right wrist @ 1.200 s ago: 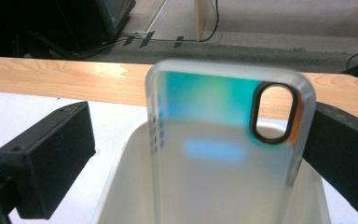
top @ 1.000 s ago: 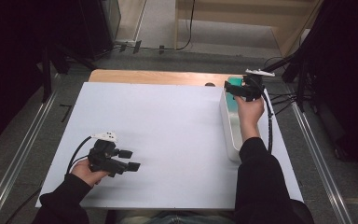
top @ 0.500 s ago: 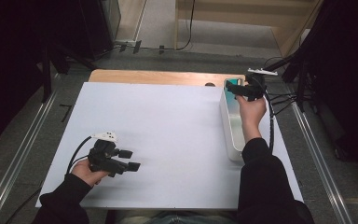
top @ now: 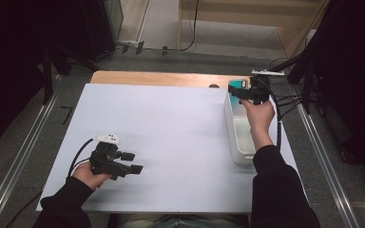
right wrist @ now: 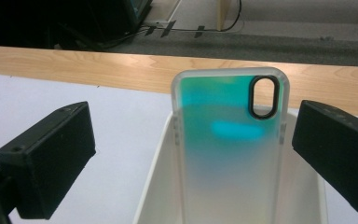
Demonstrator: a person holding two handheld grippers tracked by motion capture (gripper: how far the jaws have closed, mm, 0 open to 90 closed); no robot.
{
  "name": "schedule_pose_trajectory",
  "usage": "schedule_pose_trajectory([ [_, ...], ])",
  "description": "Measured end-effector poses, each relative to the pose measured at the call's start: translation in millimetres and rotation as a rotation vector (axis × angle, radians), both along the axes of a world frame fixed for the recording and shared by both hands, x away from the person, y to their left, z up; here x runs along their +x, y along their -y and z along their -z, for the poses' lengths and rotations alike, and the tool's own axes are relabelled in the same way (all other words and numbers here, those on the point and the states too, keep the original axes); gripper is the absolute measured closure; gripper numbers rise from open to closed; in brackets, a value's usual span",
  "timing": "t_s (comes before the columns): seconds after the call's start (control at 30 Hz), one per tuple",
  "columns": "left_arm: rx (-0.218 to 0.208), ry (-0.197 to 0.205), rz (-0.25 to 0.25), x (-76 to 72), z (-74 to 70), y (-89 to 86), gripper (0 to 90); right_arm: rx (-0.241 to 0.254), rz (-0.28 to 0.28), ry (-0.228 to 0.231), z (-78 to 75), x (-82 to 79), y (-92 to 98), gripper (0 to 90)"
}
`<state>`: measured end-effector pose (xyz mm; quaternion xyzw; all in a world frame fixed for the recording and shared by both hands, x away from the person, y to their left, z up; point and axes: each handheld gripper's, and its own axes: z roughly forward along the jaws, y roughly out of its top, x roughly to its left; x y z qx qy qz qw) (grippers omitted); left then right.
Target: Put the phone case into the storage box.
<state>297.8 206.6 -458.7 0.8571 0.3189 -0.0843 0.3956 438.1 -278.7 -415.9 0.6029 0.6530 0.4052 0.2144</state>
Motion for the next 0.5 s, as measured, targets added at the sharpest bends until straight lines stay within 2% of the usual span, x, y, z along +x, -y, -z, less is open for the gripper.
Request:
schedule_pose_trajectory([
  [0.5,-0.002,-0.001,-0.008,-0.1,0.1,-0.1,28.3,0.006,-0.129,-0.022,-12.3,-17.6,-11.8,0.0],
])
